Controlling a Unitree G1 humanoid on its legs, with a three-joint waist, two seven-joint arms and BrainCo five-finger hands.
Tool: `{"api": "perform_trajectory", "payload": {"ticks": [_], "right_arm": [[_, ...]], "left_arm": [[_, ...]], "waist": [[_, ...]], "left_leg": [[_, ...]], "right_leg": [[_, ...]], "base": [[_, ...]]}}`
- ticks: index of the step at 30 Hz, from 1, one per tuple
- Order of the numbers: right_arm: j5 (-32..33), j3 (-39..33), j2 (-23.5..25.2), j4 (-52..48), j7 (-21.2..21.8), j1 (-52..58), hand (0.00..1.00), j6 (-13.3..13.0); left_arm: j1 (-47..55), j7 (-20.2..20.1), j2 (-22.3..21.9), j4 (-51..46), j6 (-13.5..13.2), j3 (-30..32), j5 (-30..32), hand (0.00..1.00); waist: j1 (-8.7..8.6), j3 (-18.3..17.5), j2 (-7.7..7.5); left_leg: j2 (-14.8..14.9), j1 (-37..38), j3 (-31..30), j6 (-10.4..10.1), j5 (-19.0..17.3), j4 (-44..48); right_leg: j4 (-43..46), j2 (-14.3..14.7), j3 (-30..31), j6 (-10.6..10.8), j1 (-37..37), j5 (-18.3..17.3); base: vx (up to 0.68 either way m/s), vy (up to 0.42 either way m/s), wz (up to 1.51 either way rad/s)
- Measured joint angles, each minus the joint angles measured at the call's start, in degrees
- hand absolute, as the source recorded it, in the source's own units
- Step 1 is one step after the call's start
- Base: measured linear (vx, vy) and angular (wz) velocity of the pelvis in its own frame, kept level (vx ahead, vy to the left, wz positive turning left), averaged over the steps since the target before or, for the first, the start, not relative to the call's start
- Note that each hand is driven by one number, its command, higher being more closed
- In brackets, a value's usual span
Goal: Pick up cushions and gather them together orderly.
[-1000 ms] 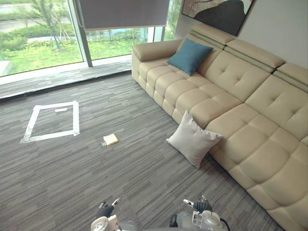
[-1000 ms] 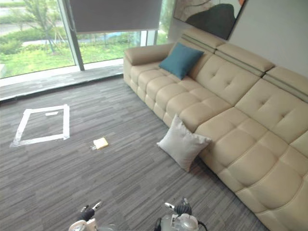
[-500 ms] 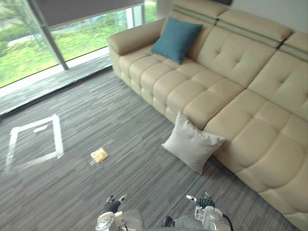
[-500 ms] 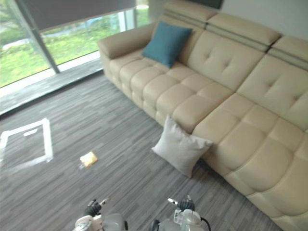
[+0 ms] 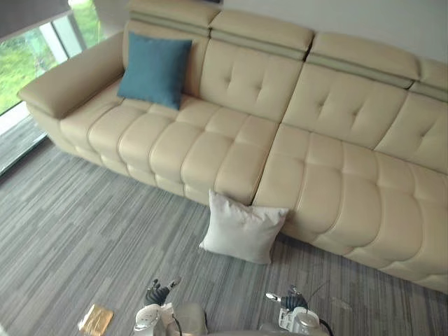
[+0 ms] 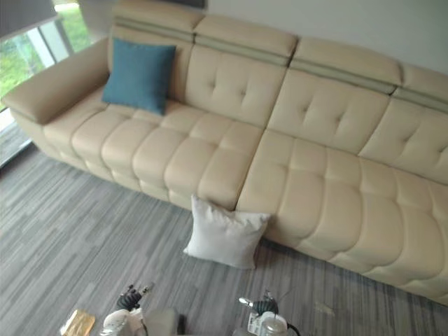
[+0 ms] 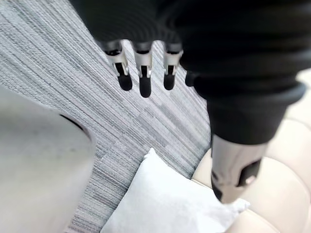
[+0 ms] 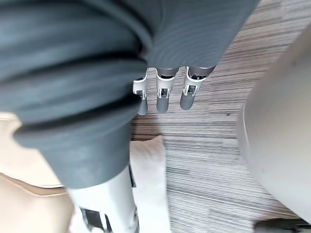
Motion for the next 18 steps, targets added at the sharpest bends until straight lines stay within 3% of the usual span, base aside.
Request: {"api": "perform_trajectory", "payload": {"ticks": [3, 5, 7, 8, 11, 12, 14, 16, 18], "right_arm": [[-0.43, -0.2, -0.04, -0.18, -0.04, -0.23, 0.0, -0.5], [-0.45, -0.2, -0.14, -0.21, -0.04, -0.67, 0.0, -0.59], [-0.39, -0.17, -0.2, -0.28, -0.04, -0.89, 0.0, -0.6], [-0.33, -0.21, -0.23, -0.29, -0.04, -0.76, 0.0, -0.61], [-0.3, -0.82, -1.48, 0.09, -0.08, -0.92, 0.0, -0.59], [-0.26, -0.97, -1.52, 0.1, -0.13, -0.93, 0.0, -0.6], [-0.19, -1.27, -1.6, 0.19, -0.22, -1.03, 0.0, -0.58], [-0.17, -1.48, -1.64, 1.2, -0.4, -0.98, 0.0, -0.37], [-0.17, -1.78, -1.58, 1.38, -0.54, -0.9, 0.0, -0.17]], "left_arm": [[0.01, -0.02, 0.0, 0.59, 0.03, -0.29, -0.02, 0.0], [-0.07, -0.08, 0.15, 1.06, 0.04, -0.99, 0.07, 0.0], [0.05, -0.13, 0.48, 1.17, 0.04, -1.91, 0.19, 0.0], [0.06, -0.18, 0.62, 1.32, 0.05, -1.95, 0.74, 0.0], [0.21, -0.25, -1.77, 2.05, 0.02, -2.35, 1.88, 0.0], [0.22, -0.25, -1.89, 1.85, 0.03, -2.29, 2.03, 0.0], [0.03, -0.21, -2.12, 0.59, 0.06, -1.33, 2.14, 0.0], [0.62, -0.19, -2.28, -0.6, 0.0, -1.54, 2.21, 0.0], [1.0, -0.19, -2.24, -1.36, -0.01, -2.03, 2.21, 0.0]], "waist": [[-0.25, -0.32, 0.48], [-0.7, -0.34, 0.68], [-0.99, -0.43, 0.58], [-1.12, -0.67, 0.31], [-1.56, -2.31, 3.55], [-1.67, -2.31, 3.64], [-1.66, -1.75, 3.92], [-1.17, -1.65, 3.8], [-1.07, -1.65, 3.77]], "left_leg": [[1.73, 3.89, 1.65, -0.16, -0.02, -4.35], [2.27, 5.32, 2.27, -1.71, -0.66, -5.37], [2.67, 6.49, 2.37, -3.99, -2.08, -5.2], [2.58, 7.44, 1.48, -5.39, -3.27, -5.0], [5.98, 6.68, -2.19, -6.06, -3.43, -1.6], [6.28, 5.36, -3.29, -6.05, -3.42, 0.9], [8.06, -3.52, -7.77, -5.71, -0.82, 19.02], [8.62, -6.1, -6.95, -6.53, -1.34, 25.36], [8.37, -7.51, -4.99, -7.56, -2.1, 24.38]], "right_leg": [[-7.01, -0.08, -6.36, 0.44, -4.44, -0.25], [-12.75, 0.41, -7.51, 0.47, -7.15, 0.84], [-19.44, 2.28, -4.82, -0.31, -8.27, 5.5], [-21.17, 2.76, -3.25, -1.49, -8.14, 10.07], [-19.5, 5.18, -6.64, -2.9, -6.83, 5.56], [-19.7, 5.29, -7.27, -3.36, -6.46, 5.16], [-22.44, 6.6, -8.91, -4.59, -2.53, 4.4], [-25.73, 7.24, -8.83, -4.85, 2.54, 4.5], [-27.91, 7.21, -8.39, -4.85, 5.13, 4.49]], "base": [[0.15, -0.005, -0.2], [0.21, -0.101, -0.23], [0.28, -0.204, 0.01], [0.26, -0.207, 0.16], [0.34, -0.263, 0.36], [0.31, -0.274, 0.45], [0.26, -0.233, 0.3], [0.29, -0.167, -0.07], [0.21, -0.069, -0.17]]}}
